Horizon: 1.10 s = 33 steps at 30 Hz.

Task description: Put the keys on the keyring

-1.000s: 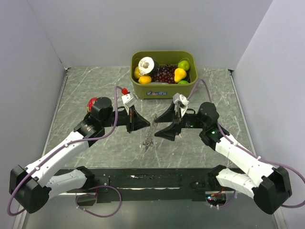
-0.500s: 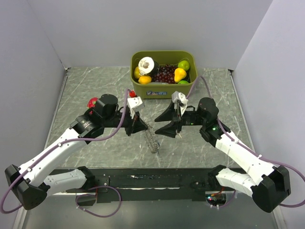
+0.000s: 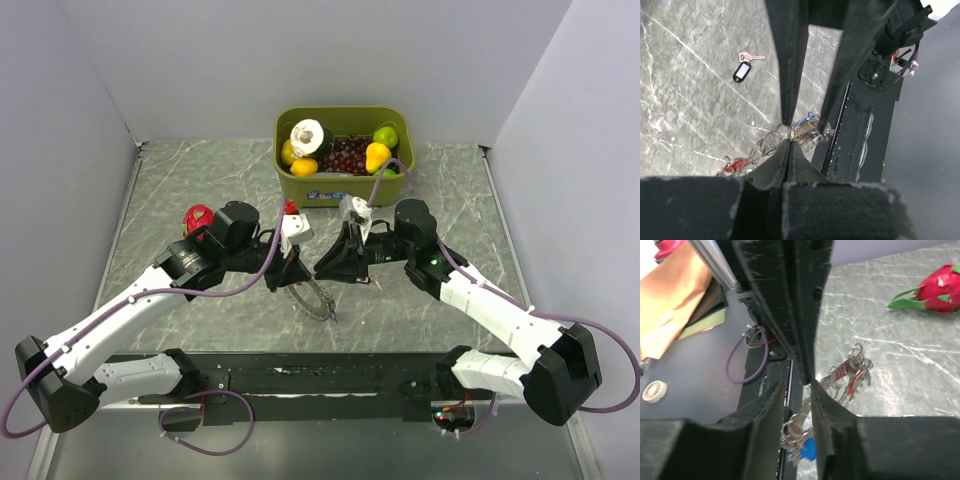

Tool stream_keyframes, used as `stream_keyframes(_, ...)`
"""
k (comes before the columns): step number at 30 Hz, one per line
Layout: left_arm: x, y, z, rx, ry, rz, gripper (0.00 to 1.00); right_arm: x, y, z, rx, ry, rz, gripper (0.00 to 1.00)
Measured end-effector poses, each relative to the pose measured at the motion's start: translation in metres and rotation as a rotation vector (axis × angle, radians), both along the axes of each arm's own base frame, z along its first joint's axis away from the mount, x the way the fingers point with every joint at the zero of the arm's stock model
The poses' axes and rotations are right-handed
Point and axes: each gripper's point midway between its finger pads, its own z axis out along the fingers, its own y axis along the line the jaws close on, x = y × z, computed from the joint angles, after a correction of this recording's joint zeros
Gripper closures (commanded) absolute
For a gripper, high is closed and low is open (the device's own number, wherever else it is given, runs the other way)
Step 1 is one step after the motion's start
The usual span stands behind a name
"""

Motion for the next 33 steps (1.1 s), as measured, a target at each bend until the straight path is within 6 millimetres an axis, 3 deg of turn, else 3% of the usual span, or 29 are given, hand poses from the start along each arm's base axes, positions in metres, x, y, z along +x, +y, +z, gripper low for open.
stream_keyframes(5,-0.001,-0.002,0.003,-0.004,-0.006,-0.008,0.99,0.009,0.002,-0.006,-0.025,0.010,-0.051,0.81)
stream_keyframes(11,-0.003,-0.003,0.003,-0.004,-0.012,-0.018,0.99,0.021,0.001,-0.009,-0.040,0.009,-0.121,0.82)
stream_keyframes(20,0.001,0.000,0.012,-0.023,-0.049,0.012,0.99,0.022,-0.001,-0.022,-0.090,0.039,-0.139,0.86)
stream_keyframes(25,0.001,0.000,0.018,-0.041,-0.070,0.016,0.99,0.019,-0.004,-0.022,-0.085,0.031,-0.140,0.77)
stream_keyframes(29,0.001,0.000,0.017,-0.040,-0.069,0.015,0.99,0.014,-0.009,-0.014,-0.072,-0.002,-0.143,0.63)
stream_keyframes(33,0.000,0.000,0.017,-0.041,-0.069,0.012,0.99,0.012,-0.014,-0.003,-0.054,-0.055,-0.165,0.64)
